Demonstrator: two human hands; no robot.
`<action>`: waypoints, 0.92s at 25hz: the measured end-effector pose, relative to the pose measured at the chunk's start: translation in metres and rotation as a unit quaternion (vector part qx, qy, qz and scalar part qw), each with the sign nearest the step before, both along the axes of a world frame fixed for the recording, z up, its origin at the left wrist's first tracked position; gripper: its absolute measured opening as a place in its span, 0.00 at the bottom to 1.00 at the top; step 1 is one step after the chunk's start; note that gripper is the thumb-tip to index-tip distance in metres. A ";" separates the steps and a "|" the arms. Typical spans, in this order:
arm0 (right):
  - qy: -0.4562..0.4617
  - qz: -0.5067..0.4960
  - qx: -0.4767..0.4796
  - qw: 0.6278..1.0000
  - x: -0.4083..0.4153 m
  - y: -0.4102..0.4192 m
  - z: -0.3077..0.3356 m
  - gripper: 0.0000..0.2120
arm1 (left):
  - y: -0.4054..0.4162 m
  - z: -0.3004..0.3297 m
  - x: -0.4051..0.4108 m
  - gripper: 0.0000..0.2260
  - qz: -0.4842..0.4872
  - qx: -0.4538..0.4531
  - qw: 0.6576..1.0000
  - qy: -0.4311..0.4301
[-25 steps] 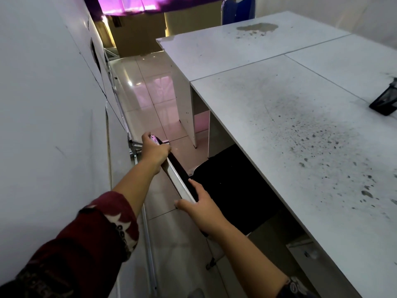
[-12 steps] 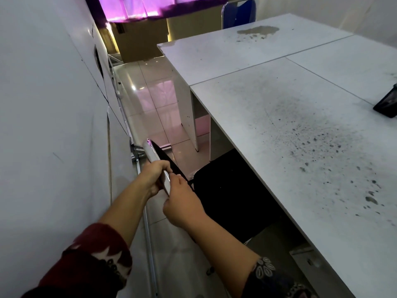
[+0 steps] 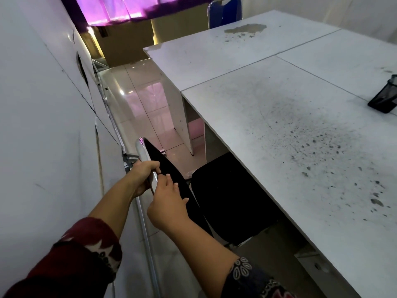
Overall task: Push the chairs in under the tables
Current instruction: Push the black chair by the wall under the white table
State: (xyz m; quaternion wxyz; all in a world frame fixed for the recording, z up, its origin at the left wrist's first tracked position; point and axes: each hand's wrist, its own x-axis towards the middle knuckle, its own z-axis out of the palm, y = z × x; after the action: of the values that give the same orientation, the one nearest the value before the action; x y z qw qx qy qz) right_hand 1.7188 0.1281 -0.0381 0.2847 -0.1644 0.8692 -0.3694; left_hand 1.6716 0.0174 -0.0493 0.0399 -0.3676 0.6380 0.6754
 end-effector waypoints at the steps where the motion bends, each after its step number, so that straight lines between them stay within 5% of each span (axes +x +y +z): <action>1: -0.001 -0.003 0.001 1.000 -0.004 0.000 0.001 0.33 | -0.001 -0.001 -0.005 0.10 -0.016 0.006 1.000 0.003; 8: 0.031 -0.005 0.003 1.000 -0.032 0.032 -0.001 0.30 | 0.038 -0.007 -0.029 0.11 0.024 0.000 0.998 0.063; 13: 0.048 0.039 0.003 0.998 -0.026 0.050 -0.006 0.32 | 0.052 -0.022 -0.007 0.40 0.053 -0.192 0.968 0.152; 16: 0.051 0.050 -0.013 0.997 -0.027 0.056 -0.010 0.34 | 0.055 -0.020 -0.008 0.33 0.050 -0.275 0.945 0.168; 20: 0.082 0.051 -0.019 0.995 -0.038 0.077 -0.010 0.30 | 0.080 -0.017 -0.017 0.27 0.101 -0.270 0.946 0.149; 23: 0.158 -0.003 0.050 0.986 -0.036 0.090 -0.007 0.24 | 0.094 -0.010 -0.020 0.24 0.084 -0.318 0.936 0.126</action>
State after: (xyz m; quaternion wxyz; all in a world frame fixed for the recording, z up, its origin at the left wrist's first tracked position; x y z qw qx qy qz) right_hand 1.6824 0.2182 -0.0448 0.1509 -0.2040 0.9209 -0.2958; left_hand 1.6518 0.1109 -0.0597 -0.2169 -0.3258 0.7861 0.4784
